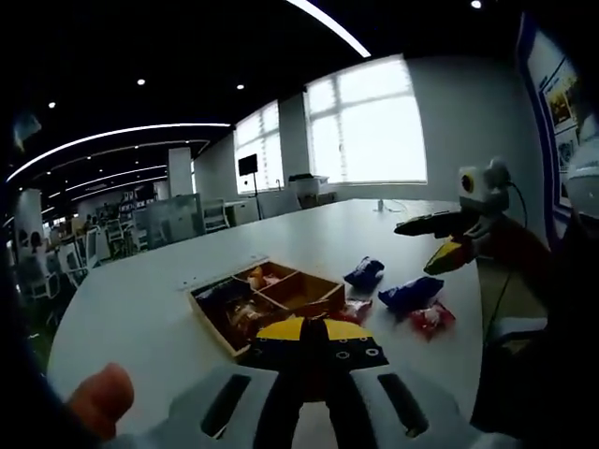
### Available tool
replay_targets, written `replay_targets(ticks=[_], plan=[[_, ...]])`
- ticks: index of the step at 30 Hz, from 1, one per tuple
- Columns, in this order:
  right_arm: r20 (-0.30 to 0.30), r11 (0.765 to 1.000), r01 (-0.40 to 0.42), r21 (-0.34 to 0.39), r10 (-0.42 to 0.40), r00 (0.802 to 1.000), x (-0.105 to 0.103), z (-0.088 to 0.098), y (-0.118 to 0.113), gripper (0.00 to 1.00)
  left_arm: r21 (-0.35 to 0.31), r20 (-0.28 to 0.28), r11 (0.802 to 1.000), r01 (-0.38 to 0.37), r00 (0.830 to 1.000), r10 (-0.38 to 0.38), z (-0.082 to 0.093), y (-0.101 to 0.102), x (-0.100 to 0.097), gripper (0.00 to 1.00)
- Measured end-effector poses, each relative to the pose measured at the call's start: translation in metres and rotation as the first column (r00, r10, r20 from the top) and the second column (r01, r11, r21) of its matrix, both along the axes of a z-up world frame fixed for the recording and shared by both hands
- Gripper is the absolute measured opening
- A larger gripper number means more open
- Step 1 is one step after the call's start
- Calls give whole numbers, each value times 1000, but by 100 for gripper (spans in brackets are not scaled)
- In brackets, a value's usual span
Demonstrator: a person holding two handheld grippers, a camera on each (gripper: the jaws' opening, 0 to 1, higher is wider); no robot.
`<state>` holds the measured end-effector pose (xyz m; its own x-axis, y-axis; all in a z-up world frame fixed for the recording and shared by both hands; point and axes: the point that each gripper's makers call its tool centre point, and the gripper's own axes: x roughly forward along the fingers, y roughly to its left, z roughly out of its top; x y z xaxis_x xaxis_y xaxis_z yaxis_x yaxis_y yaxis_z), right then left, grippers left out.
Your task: Pick up the scattered marshmallows, QQ candies, Oreo cookies, and mixed nuts on the table and sort them into separate containers
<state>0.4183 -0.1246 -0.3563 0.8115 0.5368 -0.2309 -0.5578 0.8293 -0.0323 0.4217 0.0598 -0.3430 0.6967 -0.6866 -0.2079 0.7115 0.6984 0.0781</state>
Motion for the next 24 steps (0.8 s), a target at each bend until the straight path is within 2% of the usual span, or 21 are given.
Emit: replay_targets(ticks=[11, 22, 24], plan=[[-2, 1000, -2, 25, 2, 1000, -2, 3, -2, 84, 13, 11, 1000, -17, 1000, 17, 4, 3, 21, 9], [-6, 999, -3, 34, 3, 1000, -3, 2, -3, 85, -15, 3, 1000, 7, 1000, -7, 4, -16, 54, 9], [-9, 1000, -2, 30, 2, 1000, -3, 0, -4, 85, 6, 16, 1000, -4, 1000, 4, 3, -17, 62, 9]])
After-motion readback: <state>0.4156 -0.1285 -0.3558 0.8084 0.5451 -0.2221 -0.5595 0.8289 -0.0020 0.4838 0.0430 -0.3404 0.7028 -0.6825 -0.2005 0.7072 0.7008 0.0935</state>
